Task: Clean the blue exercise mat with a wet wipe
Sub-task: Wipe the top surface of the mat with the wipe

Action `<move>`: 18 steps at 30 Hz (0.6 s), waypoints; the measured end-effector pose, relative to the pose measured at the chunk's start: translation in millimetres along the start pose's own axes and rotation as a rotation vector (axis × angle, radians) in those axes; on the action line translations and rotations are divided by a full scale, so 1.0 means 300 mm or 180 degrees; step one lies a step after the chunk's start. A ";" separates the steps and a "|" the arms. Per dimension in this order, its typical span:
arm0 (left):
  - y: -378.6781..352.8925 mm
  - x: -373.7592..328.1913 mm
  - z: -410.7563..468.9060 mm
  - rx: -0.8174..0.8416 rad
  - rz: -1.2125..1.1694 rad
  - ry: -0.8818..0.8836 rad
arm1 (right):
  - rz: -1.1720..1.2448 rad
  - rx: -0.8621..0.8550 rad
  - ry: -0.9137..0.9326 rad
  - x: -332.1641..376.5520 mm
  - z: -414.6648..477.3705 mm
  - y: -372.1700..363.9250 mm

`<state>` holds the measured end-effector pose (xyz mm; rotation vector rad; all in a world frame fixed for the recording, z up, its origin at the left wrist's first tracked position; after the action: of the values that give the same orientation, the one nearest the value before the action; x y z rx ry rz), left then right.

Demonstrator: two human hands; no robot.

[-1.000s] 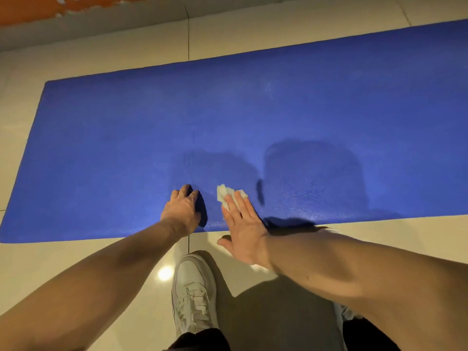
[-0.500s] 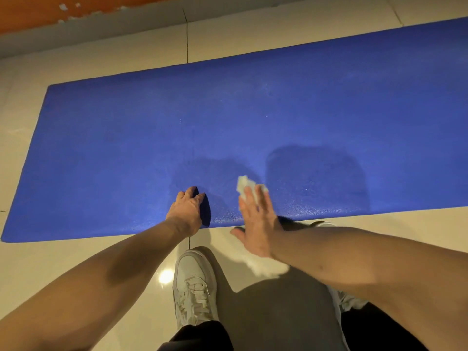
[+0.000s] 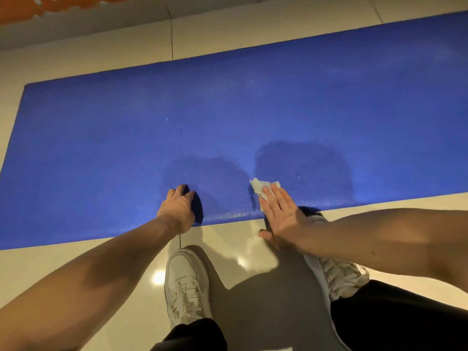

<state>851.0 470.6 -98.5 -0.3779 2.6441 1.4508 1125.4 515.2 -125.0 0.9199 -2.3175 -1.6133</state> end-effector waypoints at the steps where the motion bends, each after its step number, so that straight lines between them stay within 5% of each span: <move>1: 0.001 -0.001 0.001 -0.0002 0.0000 0.0000 | 0.0049 0.0048 -0.0087 0.010 -0.002 -0.005; 4: 0.002 0.001 0.004 -0.0003 0.0005 -0.0005 | 0.0291 0.0077 -0.0220 0.129 -0.008 0.027; 9: 0.009 0.002 0.006 -0.0008 0.0006 -0.0010 | -0.0005 -0.0227 0.0444 0.364 -0.056 0.091; 14: 0.023 -0.019 0.016 0.0018 0.0065 0.0001 | 0.0360 -0.0087 0.0511 0.186 -0.030 0.052; 18: 0.029 -0.059 0.029 0.0041 0.0133 0.0023 | -0.0166 0.0387 0.0057 -0.008 -0.046 -0.011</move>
<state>865.3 485.3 -92.3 -0.3291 2.6813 1.4463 1135.1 505.0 -121.9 1.0243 -2.4214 -1.4904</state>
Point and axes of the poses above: each hand's wrist, its own z-axis towards the middle knuckle, its own y-axis out of the back of the hand, x = y × z, the point moved 7 cm from there along z, towards the middle knuckle, and after that the axes turned 15 degrees about -y, right-handed, at the moved point
